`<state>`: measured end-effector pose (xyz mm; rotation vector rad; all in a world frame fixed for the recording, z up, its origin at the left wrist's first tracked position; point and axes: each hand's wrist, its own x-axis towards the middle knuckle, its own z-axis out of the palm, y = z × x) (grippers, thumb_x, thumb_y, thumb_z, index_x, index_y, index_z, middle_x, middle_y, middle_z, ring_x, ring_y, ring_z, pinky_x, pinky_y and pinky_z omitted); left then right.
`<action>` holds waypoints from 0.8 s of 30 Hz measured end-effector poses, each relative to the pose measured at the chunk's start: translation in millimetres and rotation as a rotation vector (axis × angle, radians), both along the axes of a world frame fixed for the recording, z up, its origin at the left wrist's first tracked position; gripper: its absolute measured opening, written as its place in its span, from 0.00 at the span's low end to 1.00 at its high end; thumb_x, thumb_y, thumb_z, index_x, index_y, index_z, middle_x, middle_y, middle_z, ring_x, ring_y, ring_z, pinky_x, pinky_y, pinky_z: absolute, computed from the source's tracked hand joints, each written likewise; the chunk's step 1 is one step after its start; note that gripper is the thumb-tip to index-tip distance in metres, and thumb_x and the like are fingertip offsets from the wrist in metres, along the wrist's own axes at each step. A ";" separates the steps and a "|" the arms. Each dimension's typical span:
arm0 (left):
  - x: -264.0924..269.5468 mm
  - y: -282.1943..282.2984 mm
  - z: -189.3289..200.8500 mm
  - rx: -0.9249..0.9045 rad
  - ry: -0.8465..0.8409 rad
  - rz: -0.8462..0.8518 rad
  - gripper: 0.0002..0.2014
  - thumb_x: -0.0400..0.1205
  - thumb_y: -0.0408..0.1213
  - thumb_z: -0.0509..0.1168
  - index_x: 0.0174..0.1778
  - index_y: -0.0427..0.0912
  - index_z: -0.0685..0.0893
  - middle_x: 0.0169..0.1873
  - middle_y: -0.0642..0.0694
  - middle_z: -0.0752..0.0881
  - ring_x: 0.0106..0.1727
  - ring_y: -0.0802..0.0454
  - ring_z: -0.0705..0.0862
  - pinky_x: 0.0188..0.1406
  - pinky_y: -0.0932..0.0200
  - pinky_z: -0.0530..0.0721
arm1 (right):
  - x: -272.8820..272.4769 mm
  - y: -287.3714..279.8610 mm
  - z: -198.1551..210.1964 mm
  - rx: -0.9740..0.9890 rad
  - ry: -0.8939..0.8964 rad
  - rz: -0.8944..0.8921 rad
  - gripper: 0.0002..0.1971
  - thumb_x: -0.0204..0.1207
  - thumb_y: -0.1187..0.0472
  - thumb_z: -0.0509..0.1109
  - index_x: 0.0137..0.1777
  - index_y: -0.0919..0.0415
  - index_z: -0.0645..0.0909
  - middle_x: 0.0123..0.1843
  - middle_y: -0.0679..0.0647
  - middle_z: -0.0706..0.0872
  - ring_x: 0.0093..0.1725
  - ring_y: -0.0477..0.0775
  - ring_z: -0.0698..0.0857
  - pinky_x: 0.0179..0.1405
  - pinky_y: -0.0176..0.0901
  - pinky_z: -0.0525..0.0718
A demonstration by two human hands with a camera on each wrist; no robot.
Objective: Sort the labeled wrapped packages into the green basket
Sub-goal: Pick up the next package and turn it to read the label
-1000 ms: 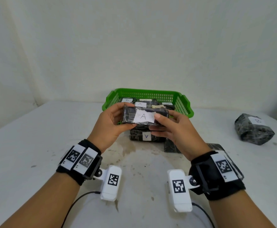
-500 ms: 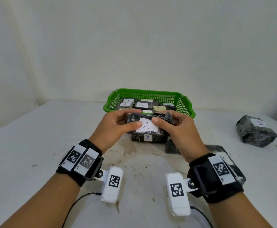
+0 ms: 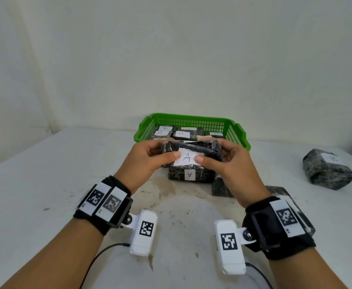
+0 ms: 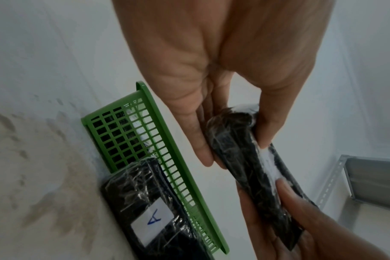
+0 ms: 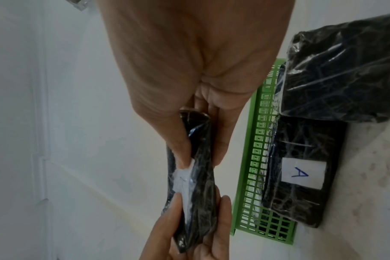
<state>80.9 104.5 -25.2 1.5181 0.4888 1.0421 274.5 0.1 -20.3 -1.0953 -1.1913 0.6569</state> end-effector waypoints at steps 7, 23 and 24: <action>-0.1 -2.0 1.1 0.045 -0.024 -0.003 0.22 0.67 0.38 0.80 0.58 0.44 0.90 0.56 0.38 0.91 0.58 0.43 0.89 0.59 0.51 0.88 | 2.7 1.1 0.4 0.021 -0.007 -0.038 0.19 0.73 0.68 0.83 0.64 0.61 0.89 0.57 0.53 0.96 0.58 0.47 0.94 0.61 0.42 0.91; 0.3 -6.2 4.1 0.079 0.037 -0.039 0.27 0.72 0.36 0.79 0.68 0.43 0.82 0.64 0.43 0.87 0.65 0.47 0.86 0.64 0.49 0.85 | -0.4 5.6 -2.6 -0.117 0.233 0.063 0.12 0.82 0.67 0.75 0.63 0.71 0.87 0.58 0.63 0.95 0.59 0.61 0.94 0.58 0.49 0.94; 1.4 -7.2 4.9 0.000 0.019 -0.066 0.26 0.74 0.39 0.78 0.68 0.42 0.82 0.64 0.41 0.86 0.64 0.46 0.87 0.61 0.47 0.87 | 0.0 5.5 -2.7 -0.101 0.234 0.053 0.12 0.82 0.69 0.75 0.63 0.72 0.87 0.58 0.62 0.95 0.60 0.60 0.94 0.60 0.51 0.93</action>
